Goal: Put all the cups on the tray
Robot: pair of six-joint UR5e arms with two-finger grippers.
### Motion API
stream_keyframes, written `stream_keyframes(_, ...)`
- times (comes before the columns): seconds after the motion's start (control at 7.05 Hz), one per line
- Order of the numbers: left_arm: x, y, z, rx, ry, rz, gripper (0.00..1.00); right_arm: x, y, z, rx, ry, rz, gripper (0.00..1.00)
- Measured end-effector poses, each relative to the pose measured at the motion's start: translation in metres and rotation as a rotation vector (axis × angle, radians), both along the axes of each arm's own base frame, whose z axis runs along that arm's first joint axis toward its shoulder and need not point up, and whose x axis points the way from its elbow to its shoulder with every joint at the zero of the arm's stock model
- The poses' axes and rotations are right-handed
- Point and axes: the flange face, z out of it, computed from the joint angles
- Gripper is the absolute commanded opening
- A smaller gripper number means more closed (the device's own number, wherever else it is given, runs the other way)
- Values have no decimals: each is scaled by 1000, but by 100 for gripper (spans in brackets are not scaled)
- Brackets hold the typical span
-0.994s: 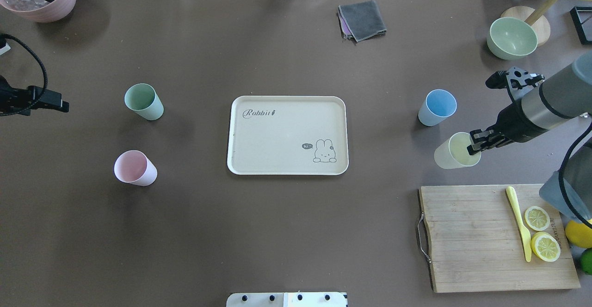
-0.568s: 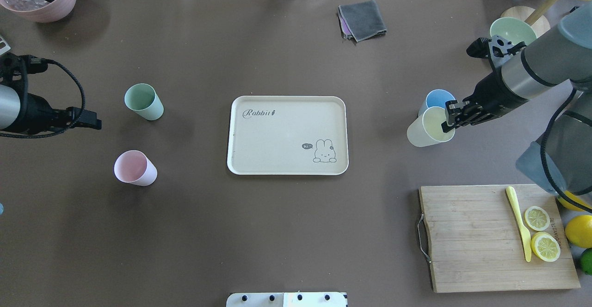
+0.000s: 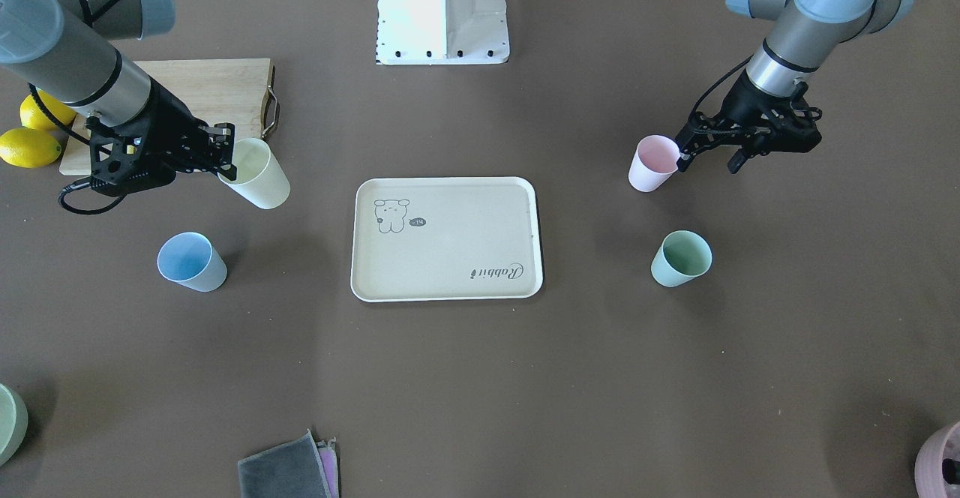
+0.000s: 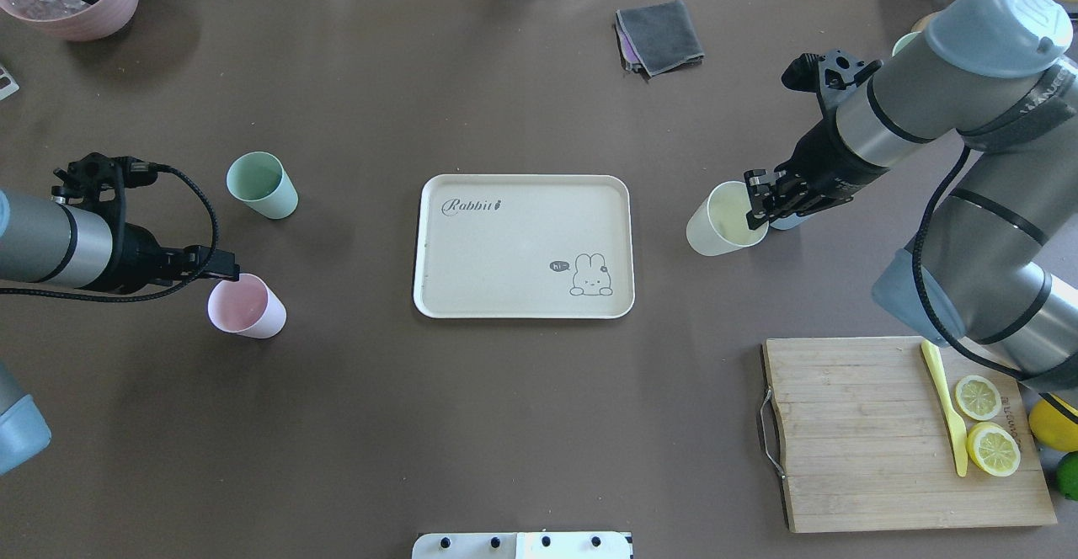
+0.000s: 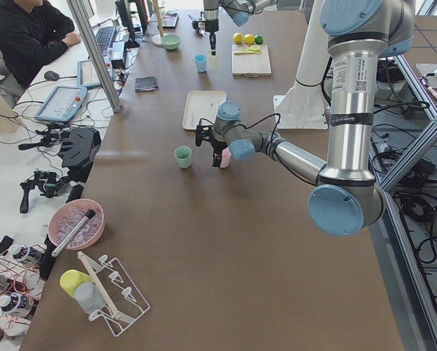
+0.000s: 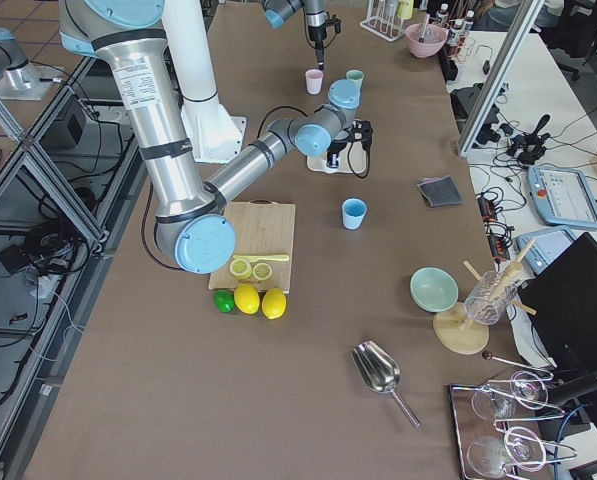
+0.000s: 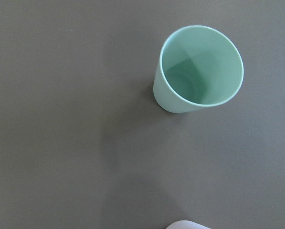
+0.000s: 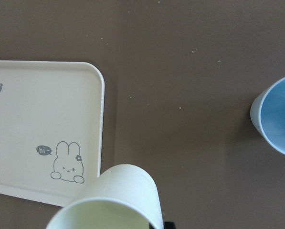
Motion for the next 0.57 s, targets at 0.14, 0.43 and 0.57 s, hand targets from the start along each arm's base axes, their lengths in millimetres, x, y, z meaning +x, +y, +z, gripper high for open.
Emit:
stream_keyframes(0.14, 7, 6, 2, -4, -3, 15, 30, -12, 0, -14, -5, 0, 5, 0)
stream_keyframes(0.43, 20, 15, 7, -10, -11, 43, 0, -34, 0, -36, -10, 0, 12, 0)
stream_keyframes(0.57, 26, 18, 9, -13, -15, 56, 0, -44, 0, -41, -8, 5, 12, 0)
